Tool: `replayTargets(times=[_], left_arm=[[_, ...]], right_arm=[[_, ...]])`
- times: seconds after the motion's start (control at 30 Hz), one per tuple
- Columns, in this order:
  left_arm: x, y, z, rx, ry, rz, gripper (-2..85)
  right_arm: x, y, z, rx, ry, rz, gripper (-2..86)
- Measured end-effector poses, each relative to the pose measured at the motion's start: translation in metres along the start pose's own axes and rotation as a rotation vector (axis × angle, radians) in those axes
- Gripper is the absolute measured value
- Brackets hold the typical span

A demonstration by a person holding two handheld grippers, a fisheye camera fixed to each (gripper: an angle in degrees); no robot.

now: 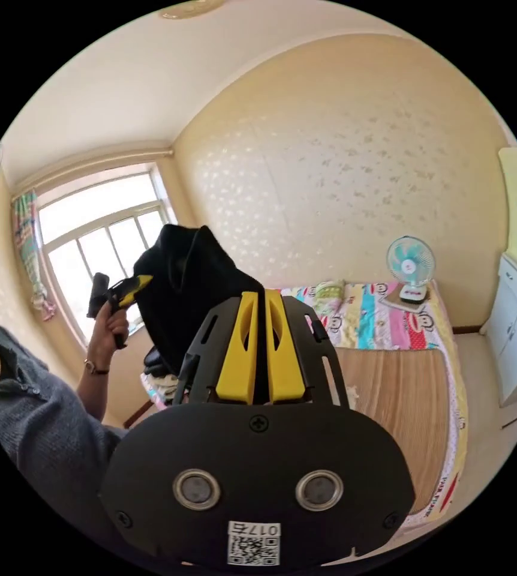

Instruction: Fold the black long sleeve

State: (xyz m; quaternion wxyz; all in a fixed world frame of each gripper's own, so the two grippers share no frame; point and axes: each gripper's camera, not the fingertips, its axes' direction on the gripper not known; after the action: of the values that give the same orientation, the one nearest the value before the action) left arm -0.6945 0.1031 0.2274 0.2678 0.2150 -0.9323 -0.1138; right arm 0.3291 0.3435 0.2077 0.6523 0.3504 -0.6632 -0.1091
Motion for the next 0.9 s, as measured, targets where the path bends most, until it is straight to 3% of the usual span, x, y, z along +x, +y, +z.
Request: replayTargets(times=[0.1,0.2,0.33,0.43,0.6,0.73,0.9], left_arm=[[-0.006,0.013,0.001,-0.073,0.111,0.048,5.1],[0.000,0.019,0.005,-0.180,0.150,0.121,5.1],[0.018,0.018,0.004,-0.273,0.028,0.251,5.8],[0.025,0.014,0.026,-0.450,-0.073,0.298,8.0],[0.019,0.022,0.089,-0.571,0.006,0.214,2.4],[0.023,0.022,0.105,-0.528,0.118,0.194,0.5],[0.015,-0.023,0.043,-0.231,0.059,0.156,-0.7]], right_arm=[[-0.025,-0.016,-0.034,0.221,0.033,-0.050,2.6],[-0.060,-0.028,-0.052,0.321,0.161,-0.106,2.5],[-0.097,-0.033,-0.075,0.443,0.205,-0.215,2.6],[-0.111,-0.039,-0.087,0.481,0.196,-0.229,2.6],[-0.122,-0.040,-0.110,0.614,0.295,-0.216,2.6],[-0.116,-0.051,-0.132,0.637,0.342,-0.245,2.7],[-0.078,-0.066,-0.153,0.553,0.455,-0.242,2.7]])
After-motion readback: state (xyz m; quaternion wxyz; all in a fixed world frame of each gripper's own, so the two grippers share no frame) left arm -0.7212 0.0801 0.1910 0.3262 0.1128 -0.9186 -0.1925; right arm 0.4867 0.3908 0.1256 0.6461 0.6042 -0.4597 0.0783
